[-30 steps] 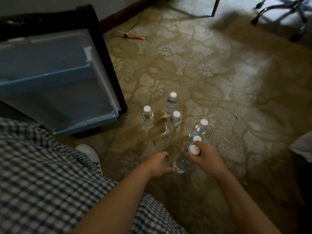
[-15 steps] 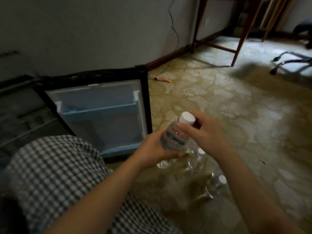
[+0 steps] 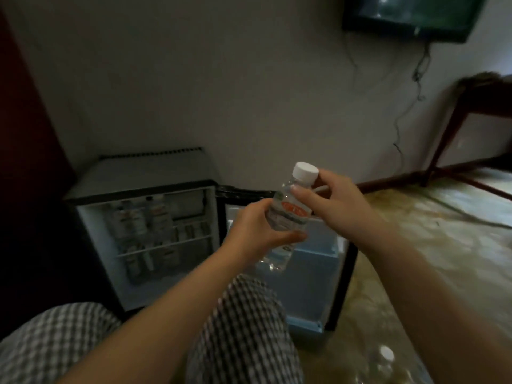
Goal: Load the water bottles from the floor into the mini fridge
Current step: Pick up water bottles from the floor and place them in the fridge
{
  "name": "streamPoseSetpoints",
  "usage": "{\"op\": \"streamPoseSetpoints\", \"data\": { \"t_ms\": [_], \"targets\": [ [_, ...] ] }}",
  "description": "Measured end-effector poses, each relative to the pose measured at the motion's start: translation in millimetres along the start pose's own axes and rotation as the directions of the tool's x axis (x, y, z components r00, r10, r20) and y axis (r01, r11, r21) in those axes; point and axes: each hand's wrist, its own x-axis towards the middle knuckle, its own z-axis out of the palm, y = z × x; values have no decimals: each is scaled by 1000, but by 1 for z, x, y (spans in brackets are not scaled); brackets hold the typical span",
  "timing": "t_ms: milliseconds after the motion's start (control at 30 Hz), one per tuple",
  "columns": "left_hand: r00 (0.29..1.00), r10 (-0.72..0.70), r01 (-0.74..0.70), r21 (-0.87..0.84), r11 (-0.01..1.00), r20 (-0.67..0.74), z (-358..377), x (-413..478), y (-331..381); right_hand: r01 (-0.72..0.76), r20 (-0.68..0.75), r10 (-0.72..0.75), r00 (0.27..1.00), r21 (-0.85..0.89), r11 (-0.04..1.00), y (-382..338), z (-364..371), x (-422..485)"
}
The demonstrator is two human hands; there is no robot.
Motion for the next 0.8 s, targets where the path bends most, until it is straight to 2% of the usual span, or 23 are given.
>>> {"op": "streamPoseSetpoints", "data": {
  "t_ms": [67, 233, 400, 567, 667, 800],
  "targets": [
    [996, -22, 26, 57, 998, -84, -28, 3, -11, 3, 62, -5, 998, 42, 999, -11, 23, 21],
    [957, -156, 168, 32, 985, -243, -74, 2, -55, -169, 314, 103, 944, 190, 967, -27, 93, 62],
    [889, -299, 297, -58, 953, -348, -106, -4, -109, -72, 403, 29, 915, 92, 993, -32, 167, 92],
    [873, -403, 389, -106, 915, -274, -146, 2, -149, -19, 405, 11, 914, 15, 1000, -22, 227, 120],
    [885, -429, 426, -56, 903, -182, -165, 13, -172, -79, 391, 53, 919, 52, 996, -8, 254, 133],
    [842, -521, 523, -23, 852, -143, -181, 26, -219, -117, 401, 91, 912, 42, 992, 14, 296, 151]
  ]
}}
